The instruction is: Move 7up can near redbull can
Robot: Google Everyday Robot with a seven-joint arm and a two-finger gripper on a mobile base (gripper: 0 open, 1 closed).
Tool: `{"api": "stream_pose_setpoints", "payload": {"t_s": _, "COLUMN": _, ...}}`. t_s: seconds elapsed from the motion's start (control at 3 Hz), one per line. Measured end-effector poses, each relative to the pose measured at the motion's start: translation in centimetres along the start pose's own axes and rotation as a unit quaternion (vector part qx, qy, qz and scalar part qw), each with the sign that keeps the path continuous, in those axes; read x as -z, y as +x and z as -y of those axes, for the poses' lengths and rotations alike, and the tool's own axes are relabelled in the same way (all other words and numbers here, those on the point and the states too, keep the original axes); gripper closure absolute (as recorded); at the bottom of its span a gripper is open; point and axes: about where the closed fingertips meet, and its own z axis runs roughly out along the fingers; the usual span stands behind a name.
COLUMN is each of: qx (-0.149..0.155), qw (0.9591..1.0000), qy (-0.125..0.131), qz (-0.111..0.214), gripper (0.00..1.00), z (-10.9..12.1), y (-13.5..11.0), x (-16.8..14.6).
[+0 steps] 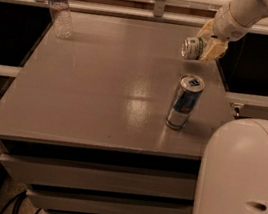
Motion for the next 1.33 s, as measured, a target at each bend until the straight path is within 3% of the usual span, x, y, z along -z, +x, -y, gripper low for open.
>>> {"api": "stream_pose_setpoints", "payload": {"t_s": 0.67, "qx": 0.018, "qw": 0.9998, "qy": -0.009, "qz": 0.002, "gripper": 1.00, "z": -0.4, "y": -1.8, "x": 2.1}}
{"api": "stream_pose_setpoints", "payload": {"t_s": 1.0, "qx": 0.018, "qw": 0.9998, "qy": 0.000, "qz": 0.012, "gripper": 1.00, "z": -2.0, "y": -2.7, "x": 5.3}}
{"api": "stream_pose_setpoints", "payload": {"t_s": 1.33, "qx": 0.018, "qw": 0.9998, "qy": 0.000, "qz": 0.012, "gripper": 1.00, "z": -2.0, "y": -2.7, "x": 5.3}}
